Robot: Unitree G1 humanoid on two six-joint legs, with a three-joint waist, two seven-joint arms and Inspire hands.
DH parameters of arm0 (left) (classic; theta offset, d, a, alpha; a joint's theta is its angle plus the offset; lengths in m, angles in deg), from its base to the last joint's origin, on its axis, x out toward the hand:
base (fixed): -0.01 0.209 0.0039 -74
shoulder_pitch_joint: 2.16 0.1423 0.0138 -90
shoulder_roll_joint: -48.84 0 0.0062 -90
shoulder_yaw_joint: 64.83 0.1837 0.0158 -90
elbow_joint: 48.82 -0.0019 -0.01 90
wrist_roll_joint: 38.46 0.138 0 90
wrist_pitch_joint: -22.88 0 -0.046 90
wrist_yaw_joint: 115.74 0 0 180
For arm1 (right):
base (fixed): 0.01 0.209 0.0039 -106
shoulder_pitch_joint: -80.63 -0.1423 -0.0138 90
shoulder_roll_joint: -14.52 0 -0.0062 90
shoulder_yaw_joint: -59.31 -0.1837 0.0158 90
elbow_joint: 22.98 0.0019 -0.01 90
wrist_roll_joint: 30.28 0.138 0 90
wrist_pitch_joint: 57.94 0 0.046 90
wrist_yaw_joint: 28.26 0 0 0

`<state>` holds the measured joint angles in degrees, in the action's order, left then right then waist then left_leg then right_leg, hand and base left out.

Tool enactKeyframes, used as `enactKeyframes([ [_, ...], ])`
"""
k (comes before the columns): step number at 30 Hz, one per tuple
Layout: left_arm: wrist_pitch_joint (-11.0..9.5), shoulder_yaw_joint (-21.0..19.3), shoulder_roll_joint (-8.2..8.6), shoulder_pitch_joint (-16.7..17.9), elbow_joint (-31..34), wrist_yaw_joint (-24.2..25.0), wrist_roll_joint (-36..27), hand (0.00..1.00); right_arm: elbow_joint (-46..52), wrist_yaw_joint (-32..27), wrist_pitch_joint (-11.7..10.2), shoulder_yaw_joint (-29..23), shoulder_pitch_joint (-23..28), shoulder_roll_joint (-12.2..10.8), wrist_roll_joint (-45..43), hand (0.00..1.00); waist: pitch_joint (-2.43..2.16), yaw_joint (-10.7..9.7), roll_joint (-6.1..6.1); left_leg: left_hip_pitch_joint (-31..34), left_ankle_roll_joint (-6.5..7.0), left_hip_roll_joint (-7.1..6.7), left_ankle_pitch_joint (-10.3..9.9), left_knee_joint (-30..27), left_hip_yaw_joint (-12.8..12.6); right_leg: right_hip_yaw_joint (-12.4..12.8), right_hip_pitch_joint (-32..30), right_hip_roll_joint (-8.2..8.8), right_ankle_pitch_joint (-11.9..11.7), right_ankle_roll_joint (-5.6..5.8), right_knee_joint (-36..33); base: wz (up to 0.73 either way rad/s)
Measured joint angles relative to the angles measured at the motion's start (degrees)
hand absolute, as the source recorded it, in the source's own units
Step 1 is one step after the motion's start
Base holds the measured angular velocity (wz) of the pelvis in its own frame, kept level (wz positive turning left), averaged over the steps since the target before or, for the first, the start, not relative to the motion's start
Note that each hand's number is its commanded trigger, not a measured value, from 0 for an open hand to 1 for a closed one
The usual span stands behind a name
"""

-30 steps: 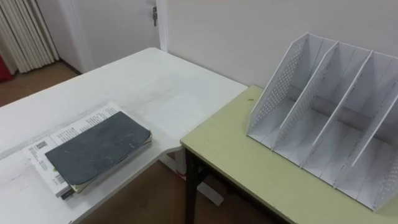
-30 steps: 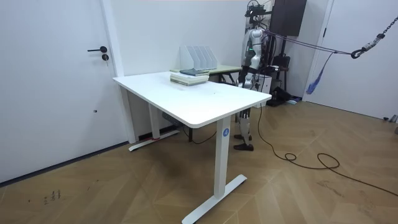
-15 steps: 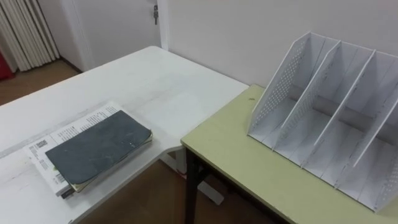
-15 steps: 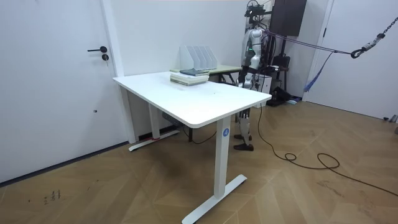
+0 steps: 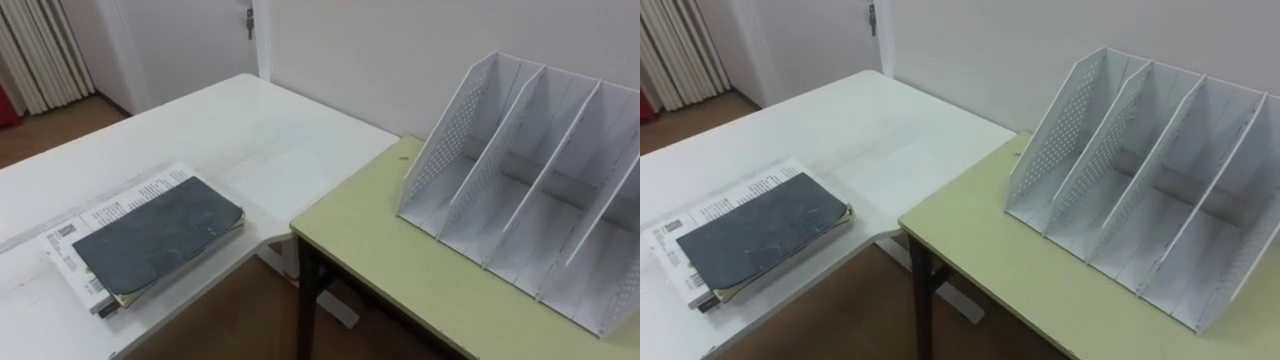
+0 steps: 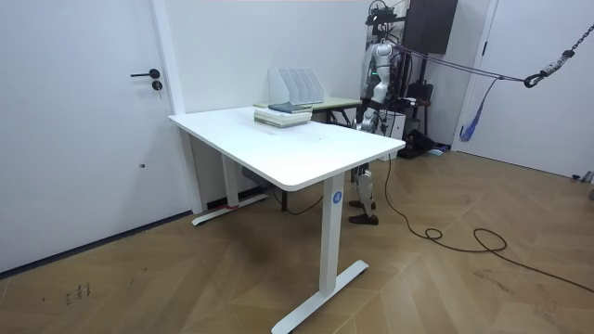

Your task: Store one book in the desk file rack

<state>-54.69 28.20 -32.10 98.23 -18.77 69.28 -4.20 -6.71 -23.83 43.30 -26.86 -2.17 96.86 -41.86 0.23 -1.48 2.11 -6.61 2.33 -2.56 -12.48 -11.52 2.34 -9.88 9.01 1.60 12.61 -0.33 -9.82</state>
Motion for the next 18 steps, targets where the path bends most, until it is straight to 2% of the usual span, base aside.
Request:
enactKeyframes([
  [3,-1.0,0.3,-0.1,-1.0,3.3,-0.8,5.6,0.0,0.1,0.0,-0.8,0.0,-0.2,0.0,0.0,0.0,0.02,-0.1,0.01,0.0,0.0,0.03,0.0,0.2,0.0,0.1,-0.2,-0.01,0.0,0.01,0.0,0.0],
  [7,-3.2,2.7,-0.27,-2.5,5.7,-3.0,8.6,0.0,0.0,-0.1,-2.3,0.4,-0.6,0.0,-2.1,0.0,0.04,-1.2,0.04,0.0,0.01,-0.04,0.0,0.8,-0.1,-0.1,-0.1,0.04,0.0,0.04,-0.2,0.0],
  [11,-4.3,7.3,-0.5,-3.1,10.0,-4.7,11.9,0.0,0.0,-0.3,-3.1,1.2,-1.8,0.1,-4.2,0.0,0.15,-3.0,0.29,0.7,0.04,-0.02,0.0,0.7,-0.8,0.2,-0.5,0.05,0.0,0.08,-0.2,-0.04],
  [13,-4.8,9.3,-0.75,-3.2,14.3,-4.7,12.8,0.0,0.0,-0.6,-4.0,1.6,-2.3,0.4,-4.5,0.0,0.4,-3.3,0.1,1.1,0.08,0.0,0.1,0.3,-1.5,0.2,-0.8,0.14,-0.2,0.15,-0.2,0.0],
  [14,-5.7,10.8,-0.69,-3.5,16.2,-4.7,13.9,0.0,0.0,-0.6,-4.2,1.7,-2.6,0.5,-5.0,0.0,0.55,-3.4,0.15,1.1,0.09,0.01,0.1,0.4,-2.1,0.3,-0.8,0.23,-0.2,0.19,-0.1,0.0],
  [15,-6.7,12.1,-0.55,-4.0,17.2,-4.7,15.1,0.0,-0.1,-0.6,-4.5,1.7,-2.9,0.4,-6.1,0.0,0.53,-3.6,0.06,1.1,0.09,-0.04,0.1,0.4,-2.2,0.3,-0.7,0.26,-0.2,0.26,0.1,0.0],
  [18,-7.9,15.4,-0.41,-4.6,19.8,-4.7,16.2,0.0,-0.1,-0.7,-5.7,1.7,-3.6,0.3,-7.8,0.0,0.43,-4.5,-0.29,1.1,0.09,-0.05,0.1,0.6,-2.2,0.3,-0.8,0.24,-0.2,0.28,0.2,0.0],
])
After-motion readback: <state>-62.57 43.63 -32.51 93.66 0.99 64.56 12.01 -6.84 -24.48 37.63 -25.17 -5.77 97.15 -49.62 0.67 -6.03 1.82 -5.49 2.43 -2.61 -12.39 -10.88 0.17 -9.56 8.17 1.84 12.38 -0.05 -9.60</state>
